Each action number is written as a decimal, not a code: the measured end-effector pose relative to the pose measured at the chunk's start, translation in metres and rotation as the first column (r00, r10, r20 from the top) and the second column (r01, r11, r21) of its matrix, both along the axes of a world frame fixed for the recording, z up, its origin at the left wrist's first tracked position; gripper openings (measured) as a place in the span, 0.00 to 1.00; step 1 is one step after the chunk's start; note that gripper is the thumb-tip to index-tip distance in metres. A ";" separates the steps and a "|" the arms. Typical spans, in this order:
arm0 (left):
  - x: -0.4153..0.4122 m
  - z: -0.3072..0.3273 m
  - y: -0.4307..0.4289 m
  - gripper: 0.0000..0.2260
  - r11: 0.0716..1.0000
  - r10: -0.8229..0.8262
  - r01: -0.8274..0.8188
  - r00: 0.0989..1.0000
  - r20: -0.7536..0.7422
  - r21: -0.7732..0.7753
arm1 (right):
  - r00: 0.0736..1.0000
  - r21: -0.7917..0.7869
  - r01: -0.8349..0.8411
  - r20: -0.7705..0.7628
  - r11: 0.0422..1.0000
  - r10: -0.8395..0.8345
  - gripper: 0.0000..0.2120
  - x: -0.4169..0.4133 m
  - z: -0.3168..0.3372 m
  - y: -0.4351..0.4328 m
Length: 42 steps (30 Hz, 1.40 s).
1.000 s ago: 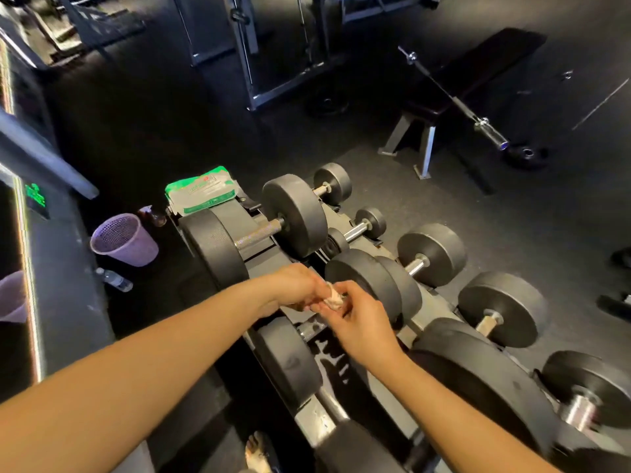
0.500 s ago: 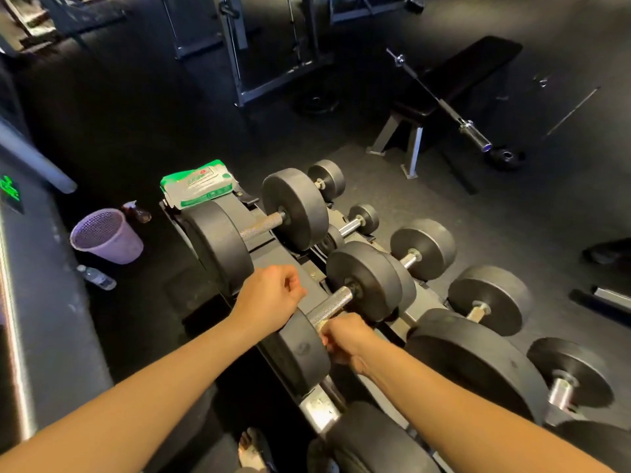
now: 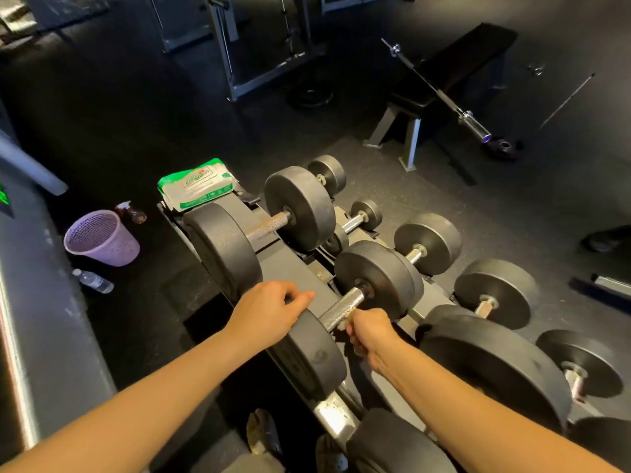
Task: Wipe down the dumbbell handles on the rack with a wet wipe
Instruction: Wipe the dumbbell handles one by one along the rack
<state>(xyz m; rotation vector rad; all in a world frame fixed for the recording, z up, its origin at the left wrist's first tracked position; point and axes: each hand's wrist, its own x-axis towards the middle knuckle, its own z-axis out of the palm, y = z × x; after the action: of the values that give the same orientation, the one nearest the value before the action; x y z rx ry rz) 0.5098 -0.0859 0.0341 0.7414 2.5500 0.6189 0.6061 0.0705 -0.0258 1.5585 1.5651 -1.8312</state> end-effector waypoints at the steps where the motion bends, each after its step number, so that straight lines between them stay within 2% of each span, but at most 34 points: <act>1: -0.004 0.001 -0.001 0.21 0.999 -0.033 0.033 0.999 0.003 -0.012 | 0.995 0.043 -0.104 -0.009 0.994 0.104 0.11 0.003 0.003 0.001; 3: -0.012 0.004 -0.001 0.21 0.995 -0.092 0.093 0.995 0.036 -0.046 | 0.948 0.096 -0.306 -0.058 0.947 0.312 0.10 0.008 0.011 0.001; 5: -0.022 0.006 0.001 0.20 0.986 -0.141 0.147 0.987 0.082 -0.078 | 0.849 0.144 -0.496 -0.128 0.857 0.513 0.10 0.004 0.021 -0.003; 7: -0.033 0.008 0.003 0.19 0.968 -0.210 0.218 0.975 0.076 -0.121 | 0.793 0.311 -0.548 -0.100 0.776 0.600 0.16 -0.007 0.020 -0.004; 8: -0.040 0.011 0.002 0.17 0.952 -0.266 0.265 0.964 0.018 -0.154 | 0.777 0.447 -0.552 -0.033 0.704 0.629 0.18 -0.012 0.019 -0.002; 9: -0.048 0.014 0.001 0.15 0.930 -0.334 0.316 0.939 -0.076 -0.186 | 0.741 0.594 -0.566 0.064 0.571 0.668 0.18 -0.018 0.018 0.000; 10: -0.058 0.018 0.000 0.15 0.910 -0.399 0.361 0.897 -0.190 -0.203 | 0.682 0.699 -0.601 0.195 0.388 0.705 0.15 -0.022 0.018 0.002; 12: -0.083 0.026 -0.005 0.14 0.880 -0.475 0.427 0.791 -0.386 -0.209 | 0.534 0.718 -0.692 0.443 0.072 0.720 0.09 -0.031 0.024 0.007; 13: -0.097 0.029 -0.008 0.14 0.873 -0.487 0.437 0.751 -0.447 -0.216 | 0.465 0.672 -0.740 0.539 -0.026 0.703 0.09 -0.036 0.028 0.008; 15: -0.120 0.033 -0.017 0.15 0.889 -0.456 0.401 0.731 -0.508 -0.220 | 0.385 0.583 -0.805 0.654 -0.109 0.651 0.11 -0.049 0.033 0.008; 17: -0.140 0.032 -0.028 0.19 0.926 -0.375 0.335 0.771 -0.514 -0.173 | 0.429 0.593 -0.802 0.659 -0.076 0.618 0.10 -0.064 0.038 0.009; 19: -0.159 0.026 -0.037 0.22 0.965 -0.255 0.252 0.835 -0.489 -0.073 | 0.587 0.698 -0.710 0.517 0.090 0.623 0.12 -0.076 0.041 0.013; 21: -0.177 0.020 -0.042 0.21 0.993 -0.084 0.109 0.919 -0.384 0.043 | 0.713 0.754 -0.592 0.325 0.284 0.621 0.13 -0.086 0.041 0.017; 24: -0.193 0.017 -0.036 0.18 0.973 0.196 -0.177 0.973 -0.124 0.149 | 0.798 0.727 -0.471 0.109 0.500 0.593 0.12 -0.097 0.044 0.014; 25: -0.194 0.017 -0.033 0.17 0.953 0.267 -0.253 0.961 -0.066 0.166 | 0.803 0.716 -0.447 0.056 0.537 0.593 0.12 -0.100 0.044 0.011; 27: -0.192 0.012 -0.031 0.13 0.913 0.348 -0.332 0.937 -0.031 0.235 | 0.782 0.733 -0.401 -0.038 0.549 0.622 0.13 -0.109 0.041 0.003; 31: -0.190 0.007 -0.032 0.12 0.887 0.387 -0.368 0.922 -0.011 0.279 | 0.719 0.770 -0.309 -0.195 0.558 0.667 0.10 -0.155 0.033 -0.012; 34: -0.189 0.007 -0.030 0.14 0.895 0.390 -0.366 0.919 -0.050 0.254 | 0.645 0.719 -0.342 -0.288 0.605 0.708 0.09 -0.194 0.029 -0.020; 36: -0.187 0.010 -0.029 0.13 0.897 0.396 -0.370 0.915 -0.069 0.241 | 0.492 0.718 -0.429 -0.323 0.549 0.808 0.04 -0.212 0.027 -0.026; 37: -0.186 0.010 -0.030 0.13 0.899 0.397 -0.371 0.915 -0.072 0.233 | 0.377 0.741 -0.461 -0.334 0.488 0.864 0.03 -0.217 0.028 -0.029; 38: -0.185 0.010 -0.030 0.12 0.898 0.402 -0.378 0.913 -0.073 0.227 | 0.268 0.780 -0.469 -0.321 0.414 0.909 0.06 -0.221 0.028 -0.029; 40: -0.184 0.011 -0.030 0.11 0.893 0.415 -0.390 0.907 -0.077 0.225 | 0.099 0.894 -0.393 -0.193 0.217 0.976 0.07 -0.226 0.025 -0.025; 42: -0.184 0.010 -0.031 0.11 0.893 0.420 -0.393 0.903 -0.090 0.221 | 0.005 0.966 -0.260 0.010 -0.008 1.000 0.04 -0.233 0.023 -0.022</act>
<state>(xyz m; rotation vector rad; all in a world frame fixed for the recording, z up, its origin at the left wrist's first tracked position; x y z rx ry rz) 0.3258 -0.1170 0.0440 0.3085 2.8239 1.0004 0.3730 0.0490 -0.0031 -0.6826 3.0085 -0.8759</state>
